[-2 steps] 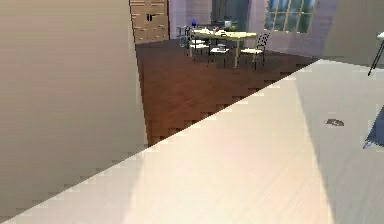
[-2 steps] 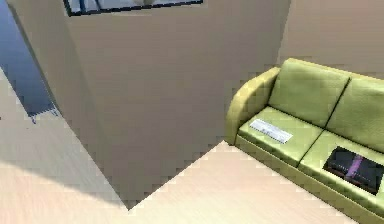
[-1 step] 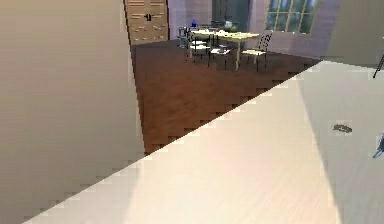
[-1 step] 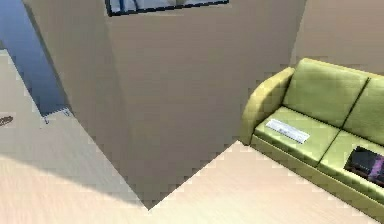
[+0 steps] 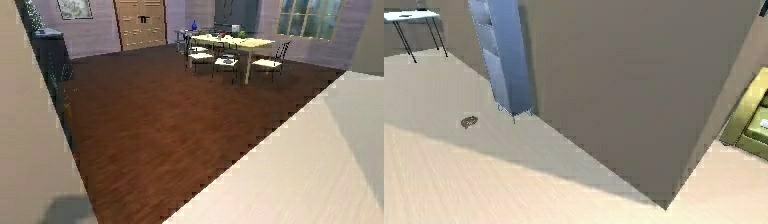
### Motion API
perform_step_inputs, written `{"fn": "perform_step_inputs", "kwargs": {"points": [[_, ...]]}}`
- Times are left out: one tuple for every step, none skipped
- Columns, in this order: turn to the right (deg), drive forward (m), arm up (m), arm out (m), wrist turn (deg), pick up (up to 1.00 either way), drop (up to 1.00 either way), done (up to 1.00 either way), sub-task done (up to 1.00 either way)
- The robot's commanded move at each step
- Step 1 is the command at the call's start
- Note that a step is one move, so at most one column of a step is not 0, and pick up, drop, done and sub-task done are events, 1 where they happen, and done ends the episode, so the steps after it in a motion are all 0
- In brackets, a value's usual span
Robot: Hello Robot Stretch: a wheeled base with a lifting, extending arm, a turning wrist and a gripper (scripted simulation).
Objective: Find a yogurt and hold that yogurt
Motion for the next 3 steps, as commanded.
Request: {"fn": "perform_step_inputs", "kwargs": {"points": [[0.0,1.0,0.0,0.0,0.0,0.0,0.0,0.0,0.0],[0.0,1.0,0.0,0.0,0.0,0.0,0.0,0.0,0.0],[3.0,0.0,0.0,0.0,0.0,0.0,0.0,0.0,0.0]]}}
